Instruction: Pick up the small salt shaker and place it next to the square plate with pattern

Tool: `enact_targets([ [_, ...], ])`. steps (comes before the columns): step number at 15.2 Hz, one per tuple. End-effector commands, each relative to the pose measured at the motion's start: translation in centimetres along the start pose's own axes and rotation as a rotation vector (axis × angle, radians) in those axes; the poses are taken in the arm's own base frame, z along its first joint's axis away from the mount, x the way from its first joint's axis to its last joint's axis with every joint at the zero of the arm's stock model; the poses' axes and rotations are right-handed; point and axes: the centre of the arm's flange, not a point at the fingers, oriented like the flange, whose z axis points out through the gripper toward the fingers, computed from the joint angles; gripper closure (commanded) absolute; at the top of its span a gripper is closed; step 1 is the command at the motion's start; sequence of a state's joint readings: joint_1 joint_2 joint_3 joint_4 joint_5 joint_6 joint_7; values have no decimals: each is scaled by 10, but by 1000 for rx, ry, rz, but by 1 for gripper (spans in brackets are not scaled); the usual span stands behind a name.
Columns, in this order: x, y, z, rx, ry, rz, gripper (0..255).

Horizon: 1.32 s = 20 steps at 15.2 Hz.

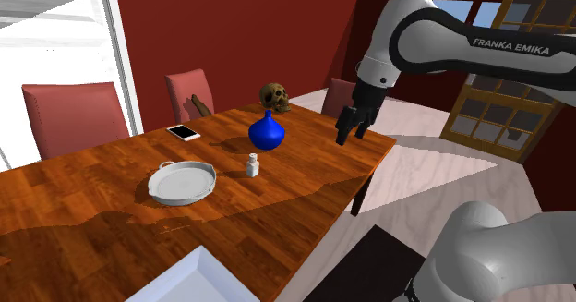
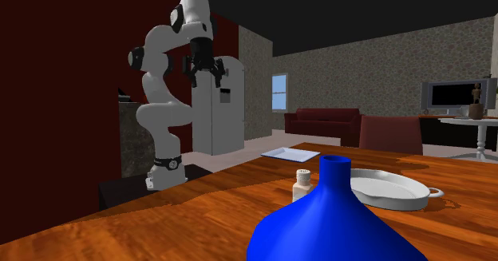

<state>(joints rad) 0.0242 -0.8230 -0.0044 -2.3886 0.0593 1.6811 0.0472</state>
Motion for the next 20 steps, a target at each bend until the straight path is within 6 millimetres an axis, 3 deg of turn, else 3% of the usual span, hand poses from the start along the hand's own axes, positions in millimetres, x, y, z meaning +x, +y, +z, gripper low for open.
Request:
enact_targets([
  [1,0,0,0,0,0,0,0],
  [20,155,-18,178,-18,139,-39,0],
])
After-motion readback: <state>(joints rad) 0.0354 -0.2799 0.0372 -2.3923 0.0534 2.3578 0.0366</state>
